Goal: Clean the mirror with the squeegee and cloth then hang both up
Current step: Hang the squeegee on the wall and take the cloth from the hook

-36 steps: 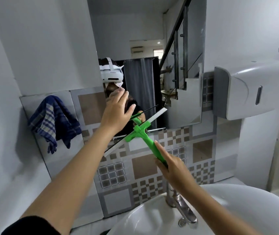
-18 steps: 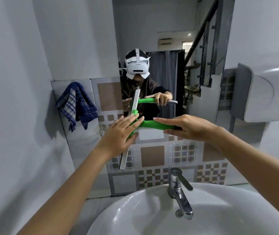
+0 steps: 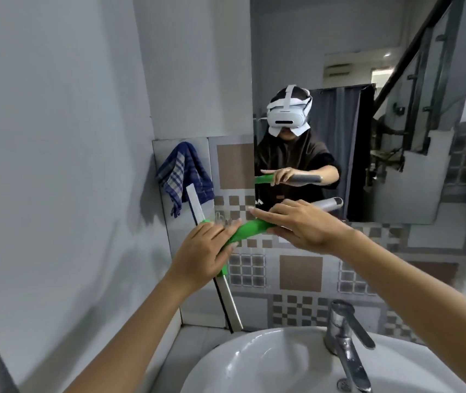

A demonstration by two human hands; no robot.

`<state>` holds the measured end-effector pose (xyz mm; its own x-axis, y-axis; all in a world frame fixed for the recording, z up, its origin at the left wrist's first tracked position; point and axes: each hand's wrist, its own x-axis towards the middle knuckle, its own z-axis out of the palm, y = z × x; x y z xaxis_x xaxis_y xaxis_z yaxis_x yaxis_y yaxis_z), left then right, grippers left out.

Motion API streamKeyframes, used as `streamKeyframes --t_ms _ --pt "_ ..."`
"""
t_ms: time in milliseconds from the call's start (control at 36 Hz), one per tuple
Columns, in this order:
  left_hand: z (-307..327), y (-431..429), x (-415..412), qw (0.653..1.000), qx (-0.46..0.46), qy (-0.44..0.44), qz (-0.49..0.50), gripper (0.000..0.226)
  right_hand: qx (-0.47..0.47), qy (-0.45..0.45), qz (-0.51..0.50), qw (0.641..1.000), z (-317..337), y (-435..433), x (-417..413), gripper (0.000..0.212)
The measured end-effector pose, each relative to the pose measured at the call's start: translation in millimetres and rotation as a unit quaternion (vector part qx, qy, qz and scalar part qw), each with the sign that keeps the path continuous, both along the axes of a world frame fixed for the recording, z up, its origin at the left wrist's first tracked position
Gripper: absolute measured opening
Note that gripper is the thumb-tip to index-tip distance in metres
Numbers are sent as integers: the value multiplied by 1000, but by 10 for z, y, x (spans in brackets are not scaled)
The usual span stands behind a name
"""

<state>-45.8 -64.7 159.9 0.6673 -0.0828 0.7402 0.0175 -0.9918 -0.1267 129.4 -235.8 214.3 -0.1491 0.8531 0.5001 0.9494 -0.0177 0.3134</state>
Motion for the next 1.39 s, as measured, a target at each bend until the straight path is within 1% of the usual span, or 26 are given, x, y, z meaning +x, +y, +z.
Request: streamKeyframes --t_ms 83,139,167,222,278,306,361,417,472,500,528,611,694,750,889,972,1167,1306,1389 --pt "-106 33 -109 998 -39 -33 34 46 67 63 11 996 -172 202 -125 53" --pt "-188 48 -157 995 -60 -53 56 45 148 151 40 977 -292 314 -259 49" --pt "-239 58 -172 993 -73 -65 67 46 203 217 52 953 -342 365 -347 47" --pt "-350 53 -190 986 -109 -95 84 47 316 353 53 879 -414 461 -521 48" --pt "-473 31 -190 978 -145 -116 98 46 373 456 28 807 -464 564 -646 52" --pt "-534 15 -185 974 -159 -125 104 46 381 492 16 783 -503 626 -683 55" --pt "-620 -18 -143 969 -177 -136 105 46 365 551 19 750 -557 771 -718 63" --pt "-673 -71 -105 967 -190 -136 100 46 339 612 48 713 -573 887 -754 72" --pt "-727 -114 -64 965 -211 -128 95 46 326 667 70 667 -561 974 -797 78" --pt "-771 -115 -40 962 -224 -122 93 46 323 681 72 654 -569 1021 -798 80" --pt "-820 -107 -23 960 -237 -116 93 47 320 685 76 650 -583 1065 -789 80" --pt "-1001 -32 -1 959 -255 -83 89 51 289 693 97 654 -663 1185 -738 80" --pt "-1176 95 10 957 -269 -50 94 54 241 698 116 665 -749 1281 -729 81" --pt "-1272 187 17 953 -282 -46 105 54 220 699 126 668 -806 1351 -741 81" --pt "-1485 357 12 942 -315 -29 110 56 201 727 126 644 -1019 1519 -760 83" --pt "-1645 397 -10 933 -341 -16 112 57 184 728 125 649 -1206 1579 -763 82" --pt "-2039 465 -9 914 -384 23 125 60 161 744 119 638 -1580 1660 -735 81" --pt "-2162 397 5 897 -425 36 116 60 135 749 102 641 -1763 1651 -683 82" --pt "-2181 348 20 894 -432 43 110 60 125 753 91 640 -1854 1630 -644 83"
